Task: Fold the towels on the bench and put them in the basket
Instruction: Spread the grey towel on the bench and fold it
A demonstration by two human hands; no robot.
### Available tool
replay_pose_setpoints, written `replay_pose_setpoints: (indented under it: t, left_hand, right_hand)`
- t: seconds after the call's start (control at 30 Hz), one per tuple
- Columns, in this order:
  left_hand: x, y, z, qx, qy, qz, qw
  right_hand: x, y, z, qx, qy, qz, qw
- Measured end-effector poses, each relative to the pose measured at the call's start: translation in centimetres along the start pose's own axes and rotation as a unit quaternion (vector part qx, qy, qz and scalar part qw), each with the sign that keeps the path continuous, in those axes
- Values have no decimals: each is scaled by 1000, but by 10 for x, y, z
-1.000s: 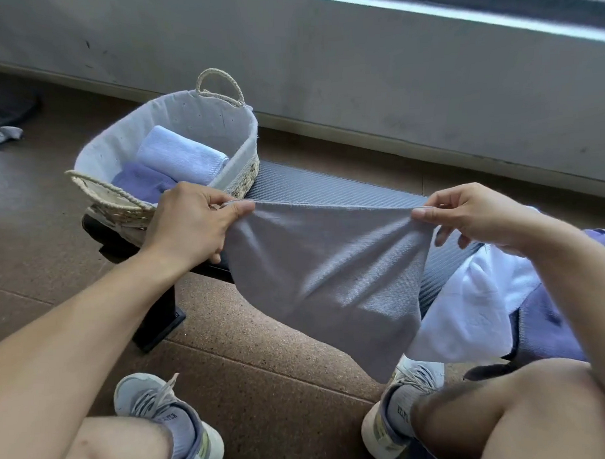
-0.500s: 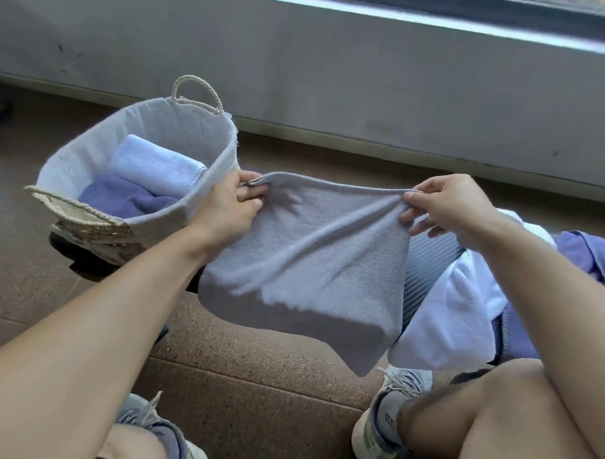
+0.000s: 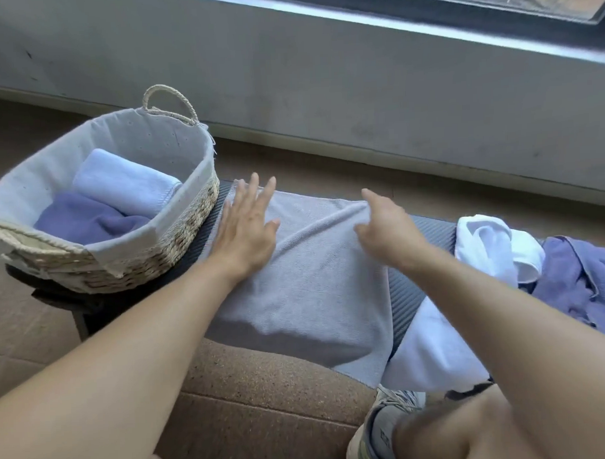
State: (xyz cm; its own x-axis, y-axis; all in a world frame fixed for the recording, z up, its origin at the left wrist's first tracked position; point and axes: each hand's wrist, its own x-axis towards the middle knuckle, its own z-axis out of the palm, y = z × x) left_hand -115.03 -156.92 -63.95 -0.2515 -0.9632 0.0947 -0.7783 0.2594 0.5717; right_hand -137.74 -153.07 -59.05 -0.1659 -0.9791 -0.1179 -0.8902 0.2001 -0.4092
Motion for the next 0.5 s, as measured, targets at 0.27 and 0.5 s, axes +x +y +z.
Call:
replay_pose_setpoints:
  t: [0.27, 0.5]
  left_hand:
    - [-5, -12, 14, 167, -111, -63, 978]
    - [7, -9, 7, 149, -125, -104, 975]
  right_hand:
    - [-37, -3, 75, -119, -48, -119, 985]
    - [-41, 11, 66, -151, -55, -140, 977]
